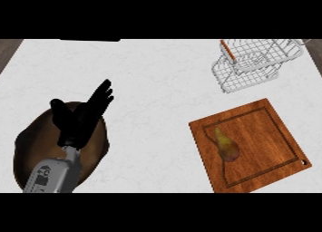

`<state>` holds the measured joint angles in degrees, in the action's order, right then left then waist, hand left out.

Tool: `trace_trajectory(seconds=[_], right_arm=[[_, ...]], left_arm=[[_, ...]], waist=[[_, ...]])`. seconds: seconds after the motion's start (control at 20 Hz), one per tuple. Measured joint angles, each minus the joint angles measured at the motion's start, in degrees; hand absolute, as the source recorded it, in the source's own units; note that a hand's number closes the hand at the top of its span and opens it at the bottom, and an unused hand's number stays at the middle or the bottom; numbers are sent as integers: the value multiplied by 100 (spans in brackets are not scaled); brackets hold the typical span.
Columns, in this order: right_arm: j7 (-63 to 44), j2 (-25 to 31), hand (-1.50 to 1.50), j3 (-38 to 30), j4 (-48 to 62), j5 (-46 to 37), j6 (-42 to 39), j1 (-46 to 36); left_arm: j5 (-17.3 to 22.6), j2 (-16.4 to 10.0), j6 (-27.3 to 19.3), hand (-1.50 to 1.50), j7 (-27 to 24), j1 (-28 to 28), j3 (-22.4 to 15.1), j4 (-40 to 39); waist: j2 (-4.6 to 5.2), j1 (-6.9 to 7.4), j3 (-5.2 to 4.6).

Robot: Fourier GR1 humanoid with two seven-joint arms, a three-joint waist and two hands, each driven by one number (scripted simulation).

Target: Pick the eggplant from the cutting board and place it in the tiered basket

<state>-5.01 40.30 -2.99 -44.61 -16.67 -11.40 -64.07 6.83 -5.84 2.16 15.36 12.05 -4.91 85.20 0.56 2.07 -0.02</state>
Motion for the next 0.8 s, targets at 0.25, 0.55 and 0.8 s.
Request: trace_trajectory(seconds=[0.25, 0.55, 0.8], right_arm=[[201, -577, 150, 7, 808, -204, 367, -371], [579, -1255, -150, -532, 1487, 325, 546, -510], [1088, -1643, -150, -718, 1890, 495, 537, -745]], left_arm=[[32, 0, 54, 0, 29, -42, 25, 68], [2, 0, 68, 0, -18, 13, 53, -9], [-69, 79, -14, 0, 61, -2, -12, 104]], waist=[[3, 4, 1], [30, 47, 5], [26, 44, 6]])
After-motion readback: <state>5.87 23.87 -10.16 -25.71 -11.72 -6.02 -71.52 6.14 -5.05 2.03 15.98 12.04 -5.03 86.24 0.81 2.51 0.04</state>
